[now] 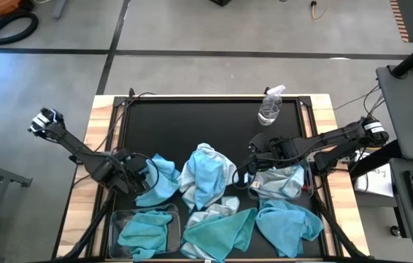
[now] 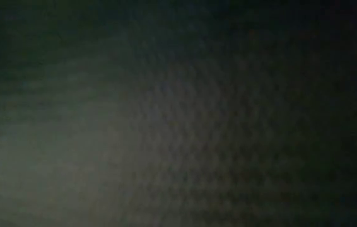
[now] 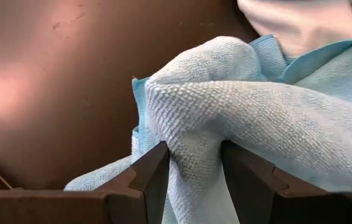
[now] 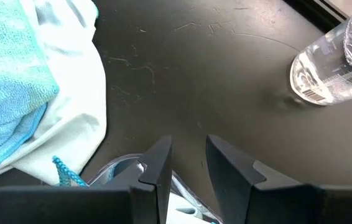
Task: Sort microfiber towel by color & place in baskets
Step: Put the blue towel into the bottom transparent bin
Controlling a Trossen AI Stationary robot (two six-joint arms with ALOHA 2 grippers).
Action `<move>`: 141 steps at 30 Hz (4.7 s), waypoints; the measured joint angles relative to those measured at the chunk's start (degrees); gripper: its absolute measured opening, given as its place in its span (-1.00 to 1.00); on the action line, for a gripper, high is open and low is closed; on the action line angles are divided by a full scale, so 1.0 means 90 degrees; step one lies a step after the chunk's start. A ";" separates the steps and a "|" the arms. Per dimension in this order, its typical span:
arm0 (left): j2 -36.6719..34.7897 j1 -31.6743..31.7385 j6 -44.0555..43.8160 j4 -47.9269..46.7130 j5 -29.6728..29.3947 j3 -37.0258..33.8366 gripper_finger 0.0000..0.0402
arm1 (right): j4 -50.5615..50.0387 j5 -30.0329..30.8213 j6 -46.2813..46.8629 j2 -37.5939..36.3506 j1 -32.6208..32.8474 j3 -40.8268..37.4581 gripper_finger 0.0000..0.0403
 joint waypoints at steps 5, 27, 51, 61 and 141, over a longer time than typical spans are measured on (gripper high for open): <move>0.0279 0.0000 0.0033 -0.0002 0.0020 -0.0002 -0.48 | 0.0018 0.0000 -0.0002 0.0000 0.0001 0.0000 -0.54; 0.0353 0.0000 0.0193 -0.0243 0.0637 0.1094 -0.99 | 0.0122 0.0000 0.0022 0.0002 -0.0001 0.0000 -0.54; 0.1533 -0.0440 0.3228 -0.1420 0.2373 0.5251 -0.99 | 0.0139 0.0000 -0.0034 0.0002 0.0001 -0.0002 -0.54; 0.1998 -0.1389 0.3308 -0.1543 0.3122 0.6622 -0.99 | 0.0149 0.0000 0.0013 0.0002 0.0002 -0.0002 -0.54; -0.1726 -0.1129 0.0912 0.0329 0.0311 -0.0134 -0.51 | 0.0164 -0.0177 0.0254 0.0002 0.0002 -0.0043 -0.54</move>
